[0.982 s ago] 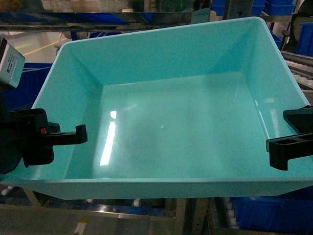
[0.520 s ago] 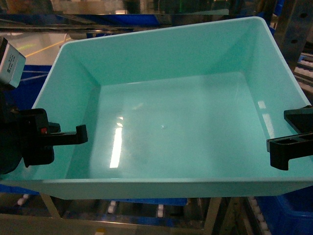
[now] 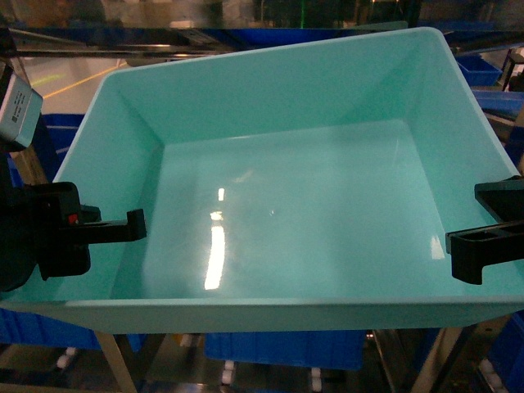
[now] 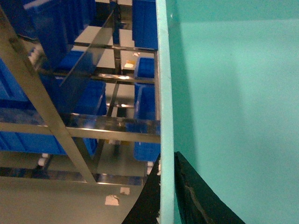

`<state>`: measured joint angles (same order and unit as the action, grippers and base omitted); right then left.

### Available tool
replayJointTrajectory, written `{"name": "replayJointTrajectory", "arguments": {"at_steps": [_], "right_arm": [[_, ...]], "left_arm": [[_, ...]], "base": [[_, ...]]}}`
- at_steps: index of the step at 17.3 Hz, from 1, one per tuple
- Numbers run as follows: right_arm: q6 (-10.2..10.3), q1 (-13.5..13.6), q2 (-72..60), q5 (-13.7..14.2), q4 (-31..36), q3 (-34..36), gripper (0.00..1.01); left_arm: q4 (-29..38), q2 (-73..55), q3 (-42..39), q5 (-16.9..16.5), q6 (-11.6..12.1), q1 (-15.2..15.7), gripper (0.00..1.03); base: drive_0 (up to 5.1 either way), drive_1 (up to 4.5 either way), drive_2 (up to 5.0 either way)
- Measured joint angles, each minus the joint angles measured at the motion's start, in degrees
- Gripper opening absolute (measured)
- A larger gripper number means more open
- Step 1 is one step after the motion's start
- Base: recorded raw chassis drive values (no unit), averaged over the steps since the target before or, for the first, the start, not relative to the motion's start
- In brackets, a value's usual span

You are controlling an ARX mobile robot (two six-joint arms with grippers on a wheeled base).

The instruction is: Organize blue bins on left shelf correctly

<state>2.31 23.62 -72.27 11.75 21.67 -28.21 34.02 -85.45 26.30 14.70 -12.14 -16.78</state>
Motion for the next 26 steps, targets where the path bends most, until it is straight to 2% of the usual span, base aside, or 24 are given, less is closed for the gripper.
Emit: {"name": "replayJointTrajectory", "arguments": {"at_steps": [2,10,14,16,17,18,19,23,24,26], "right_arm": [[0.0,0.0,0.0,0.0,0.0,0.0,0.02],[0.0,0.0,0.0,-0.2,0.0,0.0,0.02],[0.0,0.0,0.0,-0.2,0.0,0.0,0.02],[-0.1,-0.2,-0.9,-0.1,0.9,-0.2,0.02],[-2.0,-3.5,-11.1,-1.9,2.1,-7.0,0.02],[-5.2,-6.5,-20.4,-2.4,1.4,-15.6,0.02],[-6.9,-7.6,-26.9,-2.4,0.2,-22.1,0.02],[-6.8,-9.8,-36.9,-3.1,-2.3,-29.4,0.02],[-6.9,-9.7,-37.4,-4.7,-3.2,-30.2,0.02],[-6.9,-9.7,-37.4,-5.3,-2.7,-30.3,0.02]], "left_arm": [[0.1,0.0,0.0,0.0,0.0,0.0,0.05],[0.1,0.0,0.0,-0.1,0.0,0.2,0.05],[0.2,0.0,0.0,-0.1,0.0,0.2,0.05],[0.2,0.1,-0.3,-0.1,-0.1,0.1,0.05],[0.2,-8.1,6.0,-0.4,0.0,1.1,0.05],[-1.9,-17.6,15.2,-1.7,-0.7,2.1,0.05],[-4.5,-23.5,21.4,-2.2,-0.8,2.7,0.05],[-9.2,-29.8,29.4,-3.5,-0.2,3.4,0.05],[-9.0,-30.0,29.4,-3.8,0.2,3.9,0.05],[-8.6,-29.9,29.1,-3.8,0.2,4.3,0.05]], "base": [[-4.6,4.01,0.3],[0.0,0.00,0.0],[0.1,-4.06,4.2],[0.0,0.00,0.0],[0.0,0.00,0.0],[0.0,0.00,0.0],[0.0,0.00,0.0],[0.0,0.00,0.0],[0.0,0.00,0.0],[0.0,0.00,0.0]]}}
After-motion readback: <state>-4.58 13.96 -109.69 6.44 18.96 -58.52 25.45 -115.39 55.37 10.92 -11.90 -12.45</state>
